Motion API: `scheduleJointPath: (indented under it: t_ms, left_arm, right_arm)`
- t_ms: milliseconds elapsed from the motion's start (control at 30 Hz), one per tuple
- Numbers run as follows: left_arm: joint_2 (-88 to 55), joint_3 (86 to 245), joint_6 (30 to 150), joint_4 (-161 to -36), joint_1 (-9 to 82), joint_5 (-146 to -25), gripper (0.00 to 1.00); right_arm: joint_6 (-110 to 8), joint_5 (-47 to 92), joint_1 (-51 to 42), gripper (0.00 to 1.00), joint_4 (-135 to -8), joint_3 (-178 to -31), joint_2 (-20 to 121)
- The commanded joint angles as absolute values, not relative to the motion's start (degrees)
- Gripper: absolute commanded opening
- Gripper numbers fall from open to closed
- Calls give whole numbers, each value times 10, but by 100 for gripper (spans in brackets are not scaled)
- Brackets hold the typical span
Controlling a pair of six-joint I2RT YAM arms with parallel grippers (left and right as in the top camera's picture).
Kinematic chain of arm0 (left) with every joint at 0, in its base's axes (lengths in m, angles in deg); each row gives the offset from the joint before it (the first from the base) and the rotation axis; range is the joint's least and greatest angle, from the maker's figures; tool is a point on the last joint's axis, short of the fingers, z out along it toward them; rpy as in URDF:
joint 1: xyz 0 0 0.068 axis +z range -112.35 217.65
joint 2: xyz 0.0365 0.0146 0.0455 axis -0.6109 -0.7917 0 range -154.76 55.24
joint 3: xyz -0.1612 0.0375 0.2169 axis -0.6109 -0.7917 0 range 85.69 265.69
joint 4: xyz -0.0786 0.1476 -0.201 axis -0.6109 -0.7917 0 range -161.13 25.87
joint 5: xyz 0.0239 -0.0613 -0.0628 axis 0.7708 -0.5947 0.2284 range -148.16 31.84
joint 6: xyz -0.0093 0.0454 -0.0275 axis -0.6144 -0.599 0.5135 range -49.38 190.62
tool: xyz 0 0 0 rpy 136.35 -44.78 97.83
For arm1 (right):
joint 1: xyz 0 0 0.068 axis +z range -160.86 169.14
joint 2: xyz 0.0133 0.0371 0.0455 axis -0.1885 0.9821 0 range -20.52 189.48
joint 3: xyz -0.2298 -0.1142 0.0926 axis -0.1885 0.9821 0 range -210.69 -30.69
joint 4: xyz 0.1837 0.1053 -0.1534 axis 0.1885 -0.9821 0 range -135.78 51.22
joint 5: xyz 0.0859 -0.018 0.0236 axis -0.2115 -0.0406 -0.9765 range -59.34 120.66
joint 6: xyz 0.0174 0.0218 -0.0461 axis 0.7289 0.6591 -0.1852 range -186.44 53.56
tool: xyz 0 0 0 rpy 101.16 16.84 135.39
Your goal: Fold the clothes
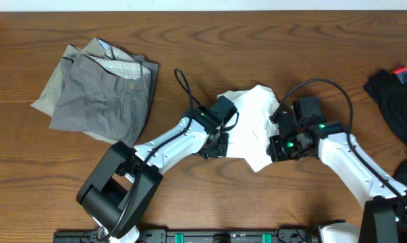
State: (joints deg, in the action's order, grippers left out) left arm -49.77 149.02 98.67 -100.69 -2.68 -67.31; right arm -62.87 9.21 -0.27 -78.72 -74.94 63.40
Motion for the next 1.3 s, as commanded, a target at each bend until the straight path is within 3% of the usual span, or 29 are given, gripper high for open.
scheduleJointPath:
  t_ms: [0,367,433,500,600,767,933,1100,1200,1267]
  left_arm:
    - [-493,1488,979,-1036,-23,-620,6]
    - [-490,1488,979,-1100,-4,-616,6]
    - [-488,1488,979,-1112,-4,-615,16]
    - [-484,1489,979,-1119,-4,-615,33]
    - [-467,1492,974,-1119,-4,-615,48]
    - [-420,1501,971,-1114,1,-615,63]
    - [-397,1501,955,-1091,7,-587,64]
    - [-406,1500,926,-1036,8,-575,72]
    - [-411,1500,913,-1019,8,-575,74]
    - [-417,1500,907,-1016,8,-576,74]
  right_arm:
    - [-614,188,-31,1,-809,-782,596]
    - [-603,177,-41,2,-878,-780,583]
    - [-603,177,-41,15,-883,-779,583]
    - [-605,156,-41,20,-867,-779,583]
    - [-627,52,-41,28,-815,-779,583]
    - [-575,-46,-34,27,-725,-779,583]
    - [-527,-10,-10,26,-679,-778,601]
    - [-505,3,15,29,-637,-778,665]
    - [-501,8,22,25,-618,-778,705]
    - [-501,24,22,8,-615,-778,725]
